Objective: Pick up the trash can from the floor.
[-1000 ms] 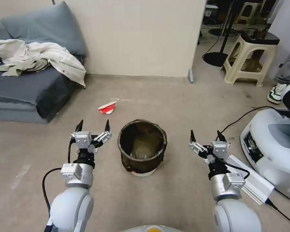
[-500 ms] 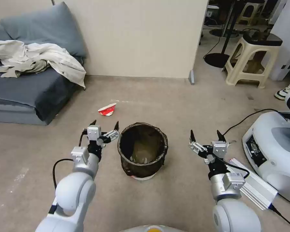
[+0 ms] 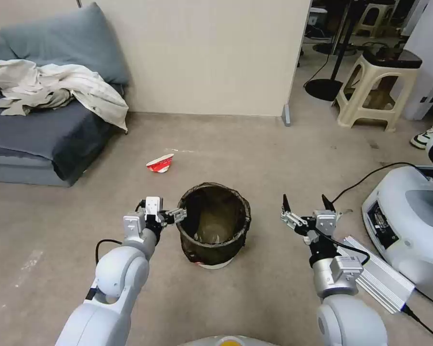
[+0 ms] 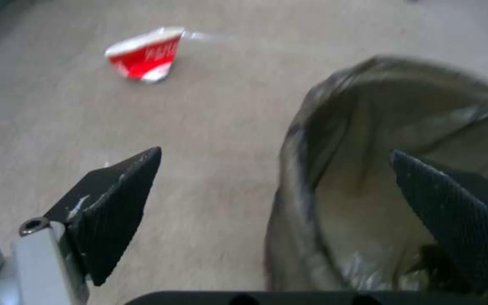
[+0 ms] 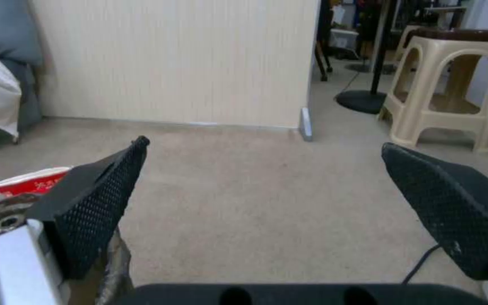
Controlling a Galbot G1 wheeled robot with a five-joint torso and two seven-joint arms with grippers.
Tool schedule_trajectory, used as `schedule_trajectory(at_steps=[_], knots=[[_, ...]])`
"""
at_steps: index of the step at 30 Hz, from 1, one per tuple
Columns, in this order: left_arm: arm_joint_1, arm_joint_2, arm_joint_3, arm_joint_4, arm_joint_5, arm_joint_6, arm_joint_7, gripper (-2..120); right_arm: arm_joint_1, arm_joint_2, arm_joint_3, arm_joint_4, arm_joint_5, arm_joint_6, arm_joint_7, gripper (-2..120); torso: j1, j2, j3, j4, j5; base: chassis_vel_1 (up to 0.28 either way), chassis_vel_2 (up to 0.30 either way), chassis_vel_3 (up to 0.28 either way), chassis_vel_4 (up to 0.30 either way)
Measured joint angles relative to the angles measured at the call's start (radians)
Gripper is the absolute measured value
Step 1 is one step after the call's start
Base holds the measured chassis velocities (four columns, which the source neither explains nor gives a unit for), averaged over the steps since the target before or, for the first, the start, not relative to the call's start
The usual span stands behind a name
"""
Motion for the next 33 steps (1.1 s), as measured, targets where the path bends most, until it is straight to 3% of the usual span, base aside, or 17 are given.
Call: schedule_trajectory(at_steps=[8, 23, 33], knots=[[-0.028, -0.011, 0.027, 0.033, -0.014, 0.062, -0.034, 100, 0.005, -0.004, -0.004, -0.010, -0.001, 0.002, -0.002, 100, 0.000, 0.000, 0.000, -0.0001, 0.0000, 0.000, 0.000, 0.000, 0.000], [-0.065, -0.021, 0.075, 0.081, -0.012, 0.090, -0.073, 100, 0.009, -0.005, -0.012, -0.016, -0.001, 0.004, -0.006, 100, 0.000, 0.000, 0.000, -0.0001, 0.0000, 0.000, 0.000, 0.000, 0.000], [-0.162, -0.032, 0.157, 0.151, -0.035, 0.106, -0.173, 100, 0.000, 0.003, -0.023, -0.021, -0.007, 0.018, -0.008, 100, 0.000, 0.000, 0.000, -0.0001, 0.0000, 0.000, 0.000, 0.000, 0.000]])
